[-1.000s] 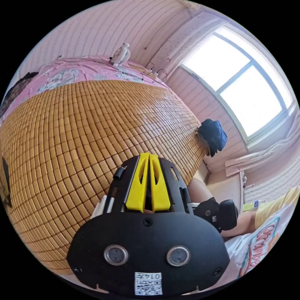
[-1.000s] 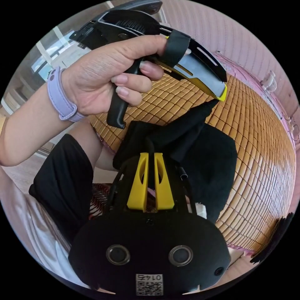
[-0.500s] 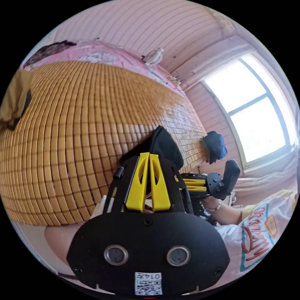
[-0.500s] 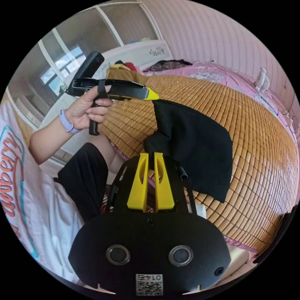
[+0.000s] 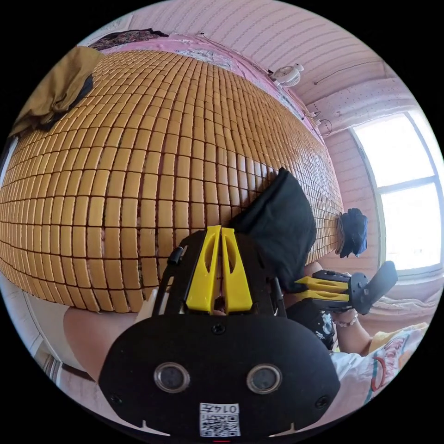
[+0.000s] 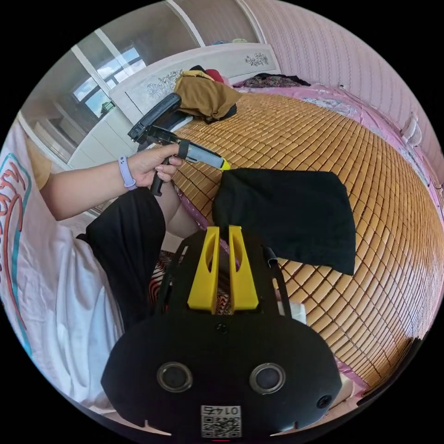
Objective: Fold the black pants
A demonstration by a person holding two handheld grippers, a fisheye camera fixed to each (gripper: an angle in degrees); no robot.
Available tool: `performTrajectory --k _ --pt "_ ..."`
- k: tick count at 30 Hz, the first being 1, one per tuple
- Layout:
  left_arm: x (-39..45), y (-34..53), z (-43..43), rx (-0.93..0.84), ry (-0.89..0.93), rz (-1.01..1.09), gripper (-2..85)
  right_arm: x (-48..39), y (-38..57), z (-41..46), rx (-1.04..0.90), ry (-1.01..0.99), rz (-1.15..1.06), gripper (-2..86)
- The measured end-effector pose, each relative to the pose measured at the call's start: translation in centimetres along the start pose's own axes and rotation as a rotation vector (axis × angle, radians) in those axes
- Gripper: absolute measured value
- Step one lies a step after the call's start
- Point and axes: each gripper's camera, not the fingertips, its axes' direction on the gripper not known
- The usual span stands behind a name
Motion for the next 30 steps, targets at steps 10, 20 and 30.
performTrajectory --k 10,20,30 --pt "4.3 -0.2 -0.4 0.038 0.02 0.188 -1.0 1.0 1.4 -2.7 -0.02 -0.116 -0.051 6.7" --pt "5.9 0.2 6.2 -0.027 -0.101 0.298 -0.8 -0.4 1.7 3.6 -0.19 0.161 -0.107 0.1" --pt "2.3 3.4 5.8 0.103 0.256 0.046 11.9 9.5 5.8 -8.9 0.313 0.068 0.13 6.1"
